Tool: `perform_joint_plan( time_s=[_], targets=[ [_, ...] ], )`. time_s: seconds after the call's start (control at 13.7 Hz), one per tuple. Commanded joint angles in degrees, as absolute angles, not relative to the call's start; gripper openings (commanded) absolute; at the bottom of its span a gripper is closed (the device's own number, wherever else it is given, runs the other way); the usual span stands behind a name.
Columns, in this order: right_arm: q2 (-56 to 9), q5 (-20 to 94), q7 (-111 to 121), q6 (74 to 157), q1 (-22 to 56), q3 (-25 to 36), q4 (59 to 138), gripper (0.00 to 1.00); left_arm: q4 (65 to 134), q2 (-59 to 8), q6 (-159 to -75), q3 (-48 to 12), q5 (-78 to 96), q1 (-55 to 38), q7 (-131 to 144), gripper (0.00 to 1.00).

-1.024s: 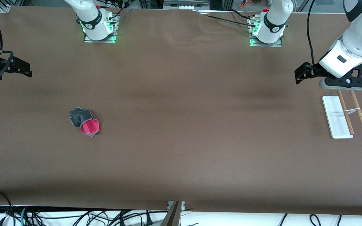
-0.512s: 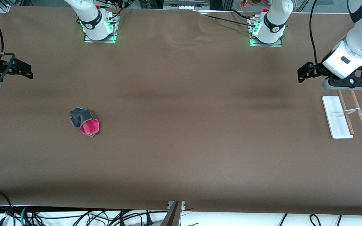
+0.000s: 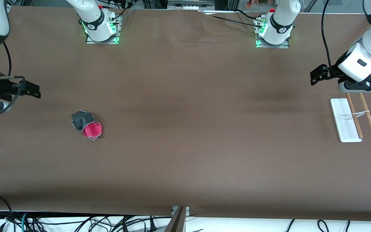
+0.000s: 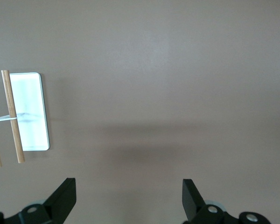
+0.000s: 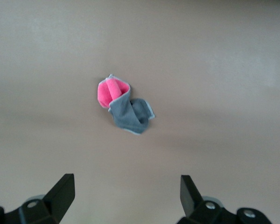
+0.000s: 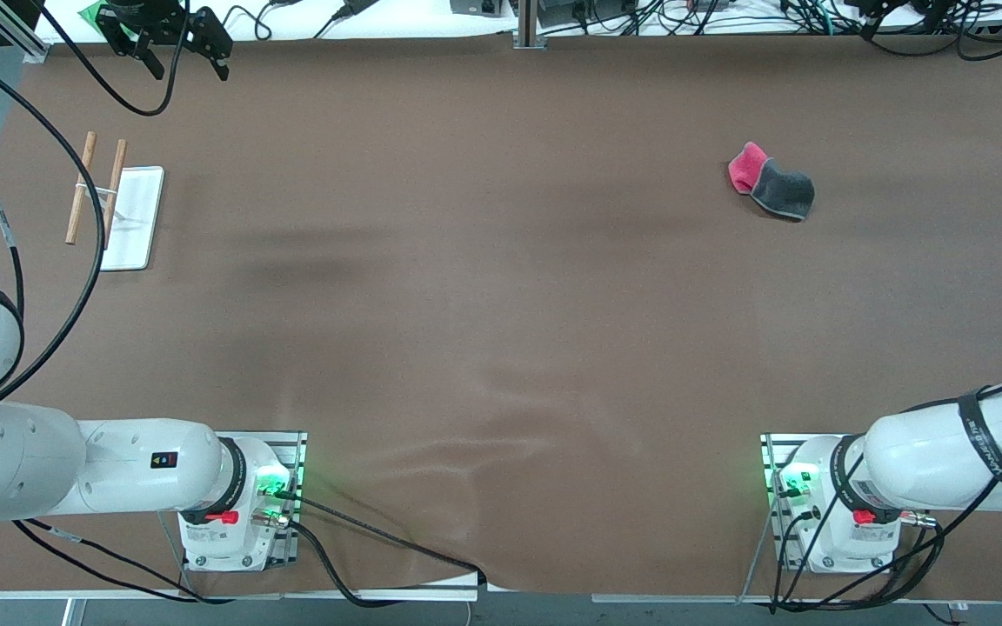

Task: Pass towel and hang on rack
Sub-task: 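Reach the right gripper down to the grey-pink towel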

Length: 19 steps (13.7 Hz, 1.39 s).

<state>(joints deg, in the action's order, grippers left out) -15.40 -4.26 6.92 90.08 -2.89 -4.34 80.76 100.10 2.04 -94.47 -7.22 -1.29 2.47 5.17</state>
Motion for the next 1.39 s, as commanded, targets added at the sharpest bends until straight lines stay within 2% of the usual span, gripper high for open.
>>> perform_joint_plan(
  time_s=[0.0, 0.59, 0.88, 1.32],
  targets=[
    [-21.8, -4.5, 7.0, 94.3, -2.7, -4.9, 79.6, 1.00, 98.3, 1.3, -93.2, -7.5, -2.8, 2.7, 4.2, 1.00],
    [-37.2, -5.0, 7.3, 111.8, -1.7, -4.9, 79.9, 1.00, 97.1, 1.5, -91.8, -8.8, -2.8, 2.0, 4.4, 1.00],
    [-41.5, -5.2, 6.9, 112.9, -1.2, -4.9, 80.0, 1.00, 95.8, 1.6, -91.1, -8.9, -2.9, 1.9, 4.6, 1.00],
    [-44.3, -6.6, 7.6, 117.3, -1.8, -4.4, 80.1, 1.00, 94.8, 1.8, -89.8, -9.1, -2.8, 1.9, 4.1, 1.00]
  ],
)
